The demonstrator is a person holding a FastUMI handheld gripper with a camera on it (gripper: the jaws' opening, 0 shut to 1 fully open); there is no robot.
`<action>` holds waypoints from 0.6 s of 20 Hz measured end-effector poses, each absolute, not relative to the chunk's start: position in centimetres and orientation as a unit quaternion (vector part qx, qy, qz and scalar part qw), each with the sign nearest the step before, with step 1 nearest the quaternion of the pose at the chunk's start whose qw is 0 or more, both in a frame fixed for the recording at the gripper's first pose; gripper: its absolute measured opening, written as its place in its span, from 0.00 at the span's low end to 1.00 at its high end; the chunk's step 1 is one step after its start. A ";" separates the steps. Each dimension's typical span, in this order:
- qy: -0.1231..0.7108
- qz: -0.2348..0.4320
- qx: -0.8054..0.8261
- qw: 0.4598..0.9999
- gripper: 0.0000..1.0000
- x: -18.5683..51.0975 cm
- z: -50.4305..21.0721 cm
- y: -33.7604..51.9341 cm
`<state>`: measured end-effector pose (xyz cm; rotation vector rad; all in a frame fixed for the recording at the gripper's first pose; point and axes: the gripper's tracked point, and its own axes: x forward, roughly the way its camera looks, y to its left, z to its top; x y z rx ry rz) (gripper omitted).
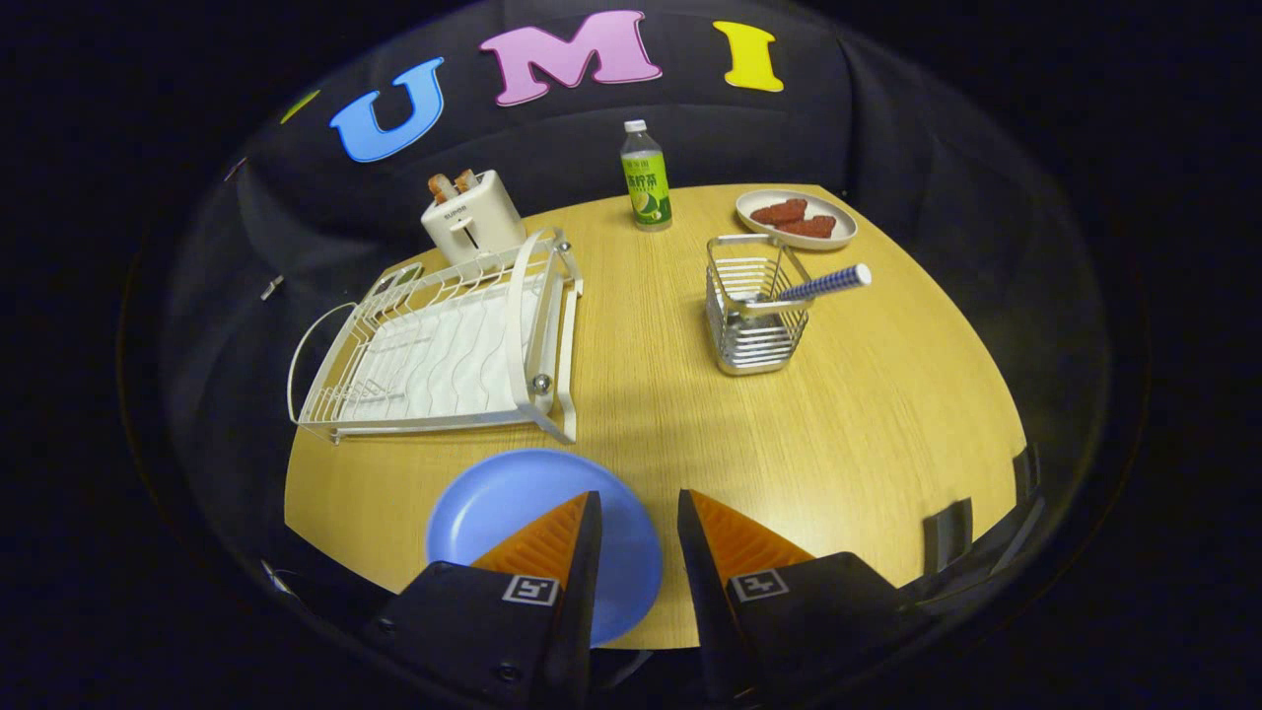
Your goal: Take the plate from the dish rack, then take the spoon from the basket and place it into the plate.
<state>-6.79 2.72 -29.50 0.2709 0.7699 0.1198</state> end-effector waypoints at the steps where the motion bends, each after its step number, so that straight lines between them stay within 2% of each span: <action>1: 0.358 0.069 0.121 0.923 0.50 -6.2 -28.4 2.1; 4: 0.309 0.094 0.083 0.943 0.66 -3.8 -25.1 -0.4; 8: 0.275 0.095 0.056 0.955 0.72 -0.1 -22.3 -4.8; 12: 0.285 0.093 0.026 0.954 0.73 3.3 -23.5 -9.1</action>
